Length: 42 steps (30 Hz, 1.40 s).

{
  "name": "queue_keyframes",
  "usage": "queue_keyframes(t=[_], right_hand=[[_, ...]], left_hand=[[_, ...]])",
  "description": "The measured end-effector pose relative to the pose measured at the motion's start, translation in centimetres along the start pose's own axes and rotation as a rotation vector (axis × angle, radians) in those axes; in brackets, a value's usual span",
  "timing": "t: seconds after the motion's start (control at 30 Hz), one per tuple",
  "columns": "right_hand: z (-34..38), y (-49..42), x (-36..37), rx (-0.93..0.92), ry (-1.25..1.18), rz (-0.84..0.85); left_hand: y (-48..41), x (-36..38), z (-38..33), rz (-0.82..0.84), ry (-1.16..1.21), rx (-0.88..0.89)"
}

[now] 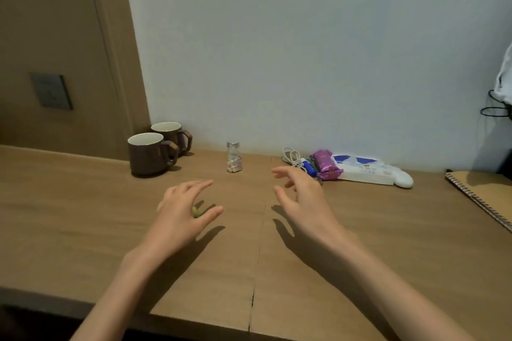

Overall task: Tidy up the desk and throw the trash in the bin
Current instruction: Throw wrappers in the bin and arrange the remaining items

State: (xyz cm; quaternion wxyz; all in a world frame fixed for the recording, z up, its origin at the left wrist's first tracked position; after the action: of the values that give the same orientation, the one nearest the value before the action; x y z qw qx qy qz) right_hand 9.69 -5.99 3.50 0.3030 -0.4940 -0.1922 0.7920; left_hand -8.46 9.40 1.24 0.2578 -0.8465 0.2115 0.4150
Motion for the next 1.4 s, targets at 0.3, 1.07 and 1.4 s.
queue_keyframes(t=[0.3, 1.07, 1.4], right_hand=[[-1.5, -7.8, 7.6, 0.216, -0.178, 0.036], [-4.1, -8.6, 7.0, 0.203, -0.303, -0.031], [-8.4, -0.7, -4.6, 0.265, -0.260, -0.208]], left_hand=[[0.1, 0.8, 4.2, 0.095, 0.037, -0.031], [0.3, 0.4, 4.5, 0.030, 0.131, -0.081], [-1.4, 3.0, -2.9, 0.162, 0.109, 0.018]])
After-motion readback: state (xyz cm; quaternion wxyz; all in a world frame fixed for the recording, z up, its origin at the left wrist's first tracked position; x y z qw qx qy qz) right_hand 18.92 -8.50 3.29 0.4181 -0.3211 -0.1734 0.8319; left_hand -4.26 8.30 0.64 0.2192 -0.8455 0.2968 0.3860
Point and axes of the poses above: each hand's wrist, its own y-axis away from the middle knuckle, its own x-axis out of the palm, z = x × y, the point moved 1 cm from there along -y, towards the middle knuckle, and after that the axes turned 10 degrees about -x, right-handed, at the moved point
